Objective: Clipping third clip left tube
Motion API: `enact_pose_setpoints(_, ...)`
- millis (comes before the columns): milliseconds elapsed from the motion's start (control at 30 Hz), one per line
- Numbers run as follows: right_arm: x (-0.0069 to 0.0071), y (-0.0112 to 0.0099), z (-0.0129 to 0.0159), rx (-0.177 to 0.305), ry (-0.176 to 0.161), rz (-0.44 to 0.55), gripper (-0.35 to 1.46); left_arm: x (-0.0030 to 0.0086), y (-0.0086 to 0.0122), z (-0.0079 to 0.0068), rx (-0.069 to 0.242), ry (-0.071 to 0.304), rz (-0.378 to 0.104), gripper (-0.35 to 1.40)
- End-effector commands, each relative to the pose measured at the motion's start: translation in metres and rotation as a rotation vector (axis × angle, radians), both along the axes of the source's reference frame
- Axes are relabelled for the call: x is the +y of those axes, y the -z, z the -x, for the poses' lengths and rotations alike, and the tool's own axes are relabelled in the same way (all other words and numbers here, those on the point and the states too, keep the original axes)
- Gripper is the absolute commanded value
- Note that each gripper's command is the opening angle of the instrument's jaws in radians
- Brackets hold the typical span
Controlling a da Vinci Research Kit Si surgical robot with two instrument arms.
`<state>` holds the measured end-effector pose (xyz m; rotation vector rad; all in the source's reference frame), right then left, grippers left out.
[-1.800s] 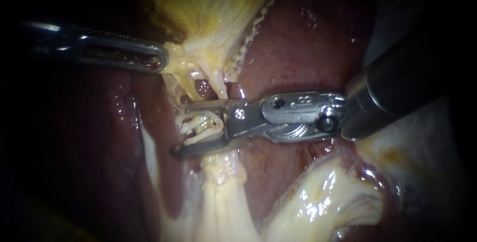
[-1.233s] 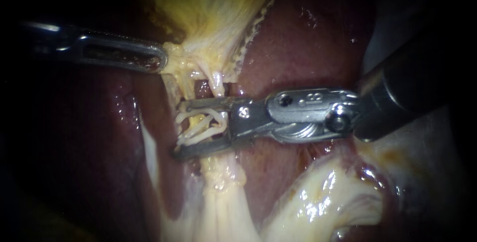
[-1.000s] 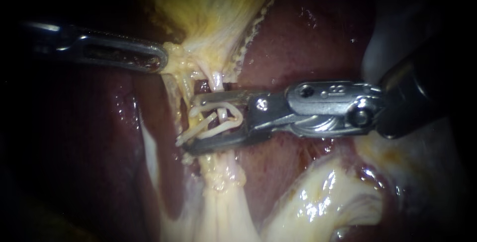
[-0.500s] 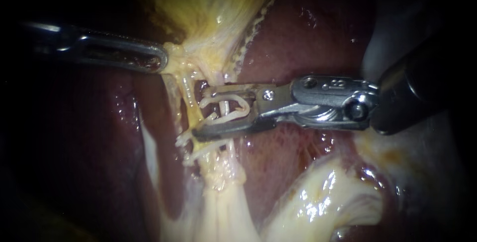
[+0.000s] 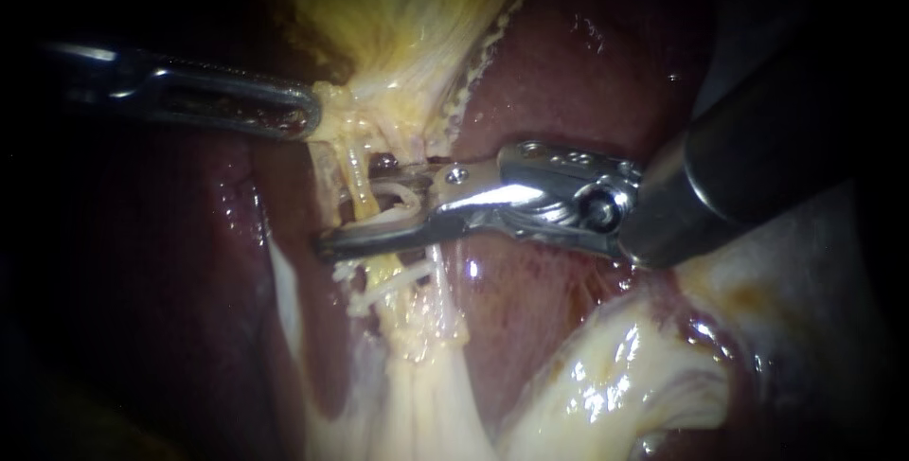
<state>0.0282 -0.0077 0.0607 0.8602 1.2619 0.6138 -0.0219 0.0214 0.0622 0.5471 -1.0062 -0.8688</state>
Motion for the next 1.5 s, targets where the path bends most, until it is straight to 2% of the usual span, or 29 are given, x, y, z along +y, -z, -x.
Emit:
enact_pose_setpoints(33,0.0001,0.0001,0.0000,0.043,-0.006,-0.012,0.45,0.0000,0.0000,0.0000,0.000,0.000,0.000,-0.35)
enact_pose_setpoints(133,0.0002,0.0005,0.0004,0.128,0.004,-0.046,0.43,0.0000,0.0000,0.0000,0.000,0.000,0.000,-0.35)
enact_pose_setpoints(233,0.0006,0.0014,0.0006,0.173,0.023,-0.057,0.42,0.0000,0.0000,0.0000,0.000,0.000,0.000,-0.35)
enact_pose_setpoints(400,0.0021,0.0029,0.0006,0.213,-0.014,-0.076,0.42,0.0000,0.0000,0.0000,0.000,0.000,0.000,-0.35)
enact_pose_setpoints(600,0.0034,0.0028,0.0008,0.204,-0.040,-0.080,0.37,0.0000,-0.0001,0.0002,0.001,0.001,0.001,-0.35)
enact_pose_setpoints(700,0.0037,0.0025,0.0008,0.193,-0.053,-0.096,0.28,0.0001,-0.0001,0.0002,0.001,0.001,0.001,-0.35)
enact_pose_setpoints(833,0.0038,0.0024,0.0007,0.169,-0.077,-0.153,0.09,0.0001,-0.0001,0.0002,0.001,0.001,0.001,-0.35)
enact_pose_setpoints(933,0.0038,0.0024,0.0006,0.166,-0.078,-0.164,-0.03,0.0001,-0.0001,0.0002,0.001,0.001,0.001,-0.35)
enact_pose_setpoints(1100,0.0035,0.0023,0.0008,0.159,-0.076,-0.203,-0.35,0.0001,-0.0002,0.0002,0.001,0.001,0.001,-0.35)
enact_pose_setpoints(1500,0.0029,0.0019,0.0010,0.157,-0.076,-0.204,-0.35,0.0001,-0.0002,0.0002,0.001,0.001,0.001,-0.35)
